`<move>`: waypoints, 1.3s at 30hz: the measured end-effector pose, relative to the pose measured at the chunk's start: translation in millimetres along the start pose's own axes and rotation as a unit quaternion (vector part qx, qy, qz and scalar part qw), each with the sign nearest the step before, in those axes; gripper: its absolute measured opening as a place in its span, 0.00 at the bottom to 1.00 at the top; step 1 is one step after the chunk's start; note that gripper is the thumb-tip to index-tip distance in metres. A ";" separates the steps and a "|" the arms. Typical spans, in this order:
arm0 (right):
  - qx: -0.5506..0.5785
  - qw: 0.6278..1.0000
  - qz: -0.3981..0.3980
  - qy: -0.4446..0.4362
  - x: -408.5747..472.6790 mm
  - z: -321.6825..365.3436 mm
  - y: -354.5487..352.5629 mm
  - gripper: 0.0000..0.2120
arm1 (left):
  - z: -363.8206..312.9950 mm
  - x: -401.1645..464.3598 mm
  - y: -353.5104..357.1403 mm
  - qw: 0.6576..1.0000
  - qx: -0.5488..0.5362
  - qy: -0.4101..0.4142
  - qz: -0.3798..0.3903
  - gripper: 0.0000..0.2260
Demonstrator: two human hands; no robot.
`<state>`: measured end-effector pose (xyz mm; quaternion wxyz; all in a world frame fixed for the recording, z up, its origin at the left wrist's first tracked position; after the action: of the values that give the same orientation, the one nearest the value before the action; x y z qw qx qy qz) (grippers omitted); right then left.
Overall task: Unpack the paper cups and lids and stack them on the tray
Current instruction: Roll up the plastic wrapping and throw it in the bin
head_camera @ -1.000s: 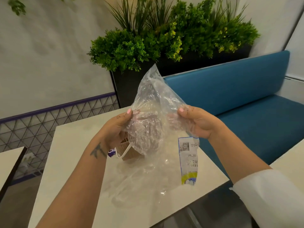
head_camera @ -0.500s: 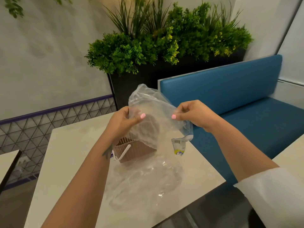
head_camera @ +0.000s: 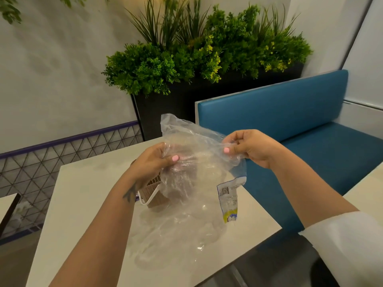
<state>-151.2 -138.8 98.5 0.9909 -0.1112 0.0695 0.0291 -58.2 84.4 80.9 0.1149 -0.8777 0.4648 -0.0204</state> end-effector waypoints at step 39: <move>0.080 0.993 -0.081 -0.003 3.1 -12.6 0.1 0.11 | 28.3 -5.1 0.6 0.988 -0.146 -0.035 0.041 0.35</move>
<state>-149.8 -141.4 85.8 0.9960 -0.0369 0.0589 -0.0567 -57.5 93.4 53.6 0.0026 -0.8654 0.4942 0.0831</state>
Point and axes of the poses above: each hand's wrist, its own x-axis towards the middle knuckle, its own y-axis out of the palm, z = x × y, the point moved 6 cm from there along x, towards the middle knuckle, and after that the axes turned 15 degrees about z, right-handed, at the moved point
